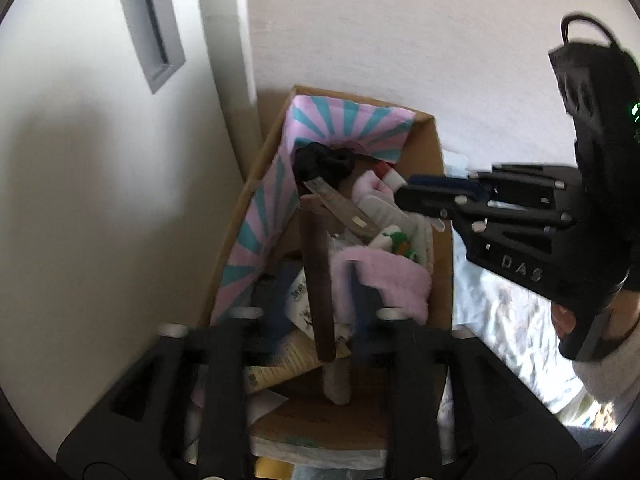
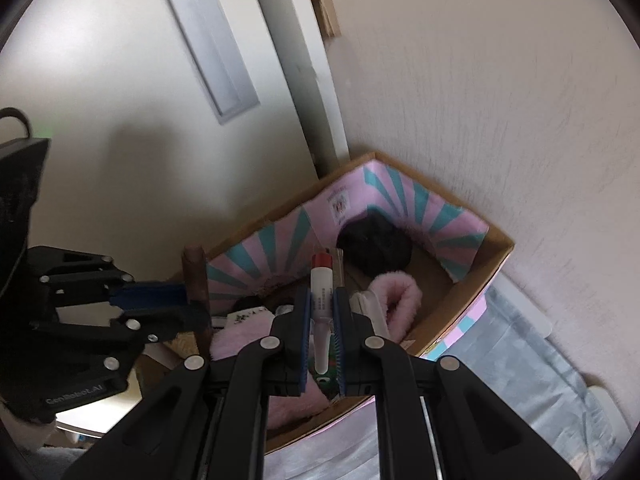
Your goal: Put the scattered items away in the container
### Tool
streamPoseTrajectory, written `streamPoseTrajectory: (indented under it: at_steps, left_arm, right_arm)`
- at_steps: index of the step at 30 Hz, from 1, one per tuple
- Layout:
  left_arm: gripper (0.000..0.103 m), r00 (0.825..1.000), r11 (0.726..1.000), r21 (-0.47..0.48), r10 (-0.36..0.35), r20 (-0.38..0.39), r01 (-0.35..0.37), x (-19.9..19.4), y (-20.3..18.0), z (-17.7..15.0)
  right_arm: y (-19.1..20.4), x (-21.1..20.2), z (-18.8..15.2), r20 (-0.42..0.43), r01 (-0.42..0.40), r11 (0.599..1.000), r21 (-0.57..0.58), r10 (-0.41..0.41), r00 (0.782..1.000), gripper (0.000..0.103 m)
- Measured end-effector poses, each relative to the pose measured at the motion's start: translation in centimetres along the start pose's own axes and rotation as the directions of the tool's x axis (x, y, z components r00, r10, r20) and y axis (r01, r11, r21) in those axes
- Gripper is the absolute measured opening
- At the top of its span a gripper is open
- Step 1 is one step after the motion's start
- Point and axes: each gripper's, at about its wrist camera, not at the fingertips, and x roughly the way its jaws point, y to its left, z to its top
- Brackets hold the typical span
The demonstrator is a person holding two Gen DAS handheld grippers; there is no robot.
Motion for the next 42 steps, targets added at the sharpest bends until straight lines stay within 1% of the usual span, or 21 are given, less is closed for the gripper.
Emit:
streamPoseTrajectory:
  at_steps: [1, 2, 3, 4, 5, 7, 9, 11, 16, 26, 29, 31, 35, 38, 40, 42]
  left_arm:
    - [0.098, 1.000, 1.000, -0.010, 0.018, 0.018, -0.018, -0.2, 0.2, 0.1]
    - [0.099, 0.999, 1.000, -0.013, 0.016, 0.034, -0.016, -0.4, 0.3, 0.2]
    - [0.099, 0.999, 1.000, -0.014, 0.001, 0.042, 0.000, -0.6, 0.4, 0.2]
    - [0.099, 0.999, 1.000, -0.015, -0.005, 0.039, 0.005, -0.6, 0.5, 0.4]
    - [0.099, 0.999, 1.000, -0.013, 0.005, 0.032, -0.004, -0.5, 0.5, 0.5]
    - [0.099, 0.999, 1.000, -0.003, 0.029, 0.022, -0.029, -0.2, 0.4, 0.6]
    - [0.099, 0.999, 0.999, 0.003, 0.041, 0.016, -0.041, 0.0, 0.4, 0.6]
    - [0.099, 0.999, 0.999, 0.001, 0.034, 0.013, -0.034, -0.1, 0.4, 0.6]
    - [0.099, 0.999, 0.999, 0.013, 0.043, 0.015, -0.043, -0.5, 0.1, 0.5]
    - [0.099, 0.998, 0.998, 0.026, 0.057, 0.037, -0.058, -2.5, -0.9, 0.3]
    - [0.099, 0.997, 0.998, 0.030, 0.056, 0.044, -0.057, -3.1, -1.4, 0.4]
    - [0.100, 0.997, 0.998, 0.030, 0.053, 0.050, -0.054, -3.4, -1.6, 0.5]
    - [0.101, 0.999, 1.000, 0.015, 0.007, 0.047, -0.008, -3.6, -2.2, 0.9]
    - [0.101, 0.999, 1.000, 0.023, 0.004, 0.051, -0.005, -3.9, -3.1, 1.2]
    - [0.101, 0.999, 0.999, 0.037, 0.011, 0.052, -0.012, -4.1, -3.8, 1.4]
    - [0.101, 0.998, 0.998, 0.056, 0.011, 0.059, -0.014, -4.6, -4.5, 1.5]
  right_arm:
    - [-0.1, 0.3, 0.0, -0.012, 0.016, 1.000, 0.008, -0.016, 1.000, 0.020]
    - [-0.2, 0.4, 0.1, -0.022, 0.033, 0.999, 0.013, -0.033, 0.999, 0.036]
    - [-0.2, 0.4, 0.1, -0.021, 0.048, 0.999, 0.018, -0.047, 0.999, 0.043]
    - [-0.2, 0.1, 0.0, -0.001, 0.050, 0.999, 0.020, -0.050, 0.999, 0.049]
    - [-0.2, -0.2, 0.1, 0.013, 0.046, 0.999, 0.022, -0.046, 0.999, 0.054]
    - [-0.2, -0.8, 0.2, 0.034, 0.037, 0.999, 0.034, -0.038, 0.999, 0.059]
    - [-0.4, -1.2, 0.5, 0.045, 0.026, 0.998, 0.052, -0.028, 0.999, 0.060]
    - [-0.4, -1.6, 0.7, 0.051, 0.022, 0.997, 0.067, -0.025, 0.998, 0.060]
    - [-0.4, -2.3, 0.9, 0.058, 0.037, 0.995, 0.088, -0.043, 0.997, 0.060]
    - [-0.4, -5.0, -0.5, 0.056, 0.068, 0.987, 0.147, -0.077, 0.995, 0.060]
    - [-0.4, -6.3, -0.6, 0.046, 0.101, 0.977, 0.186, -0.112, 0.993, 0.060]
    - [-0.4, -7.6, -0.6, 0.055, 0.116, 0.969, 0.216, -0.130, 0.990, 0.060]
    - [-0.3, -9.7, -0.8, 0.064, 0.155, 0.955, 0.252, -0.176, 0.982, 0.060]
    - [-0.2, -11.1, -1.1, 0.064, 0.183, 0.945, 0.272, -0.208, 0.976, 0.060]
    - [-0.1, -11.9, -1.3, 0.053, 0.221, 0.935, 0.279, -0.245, 0.968, 0.062]
    - [-0.1, -12.8, -1.5, 0.034, 0.271, 0.918, 0.290, -0.293, 0.955, 0.064]
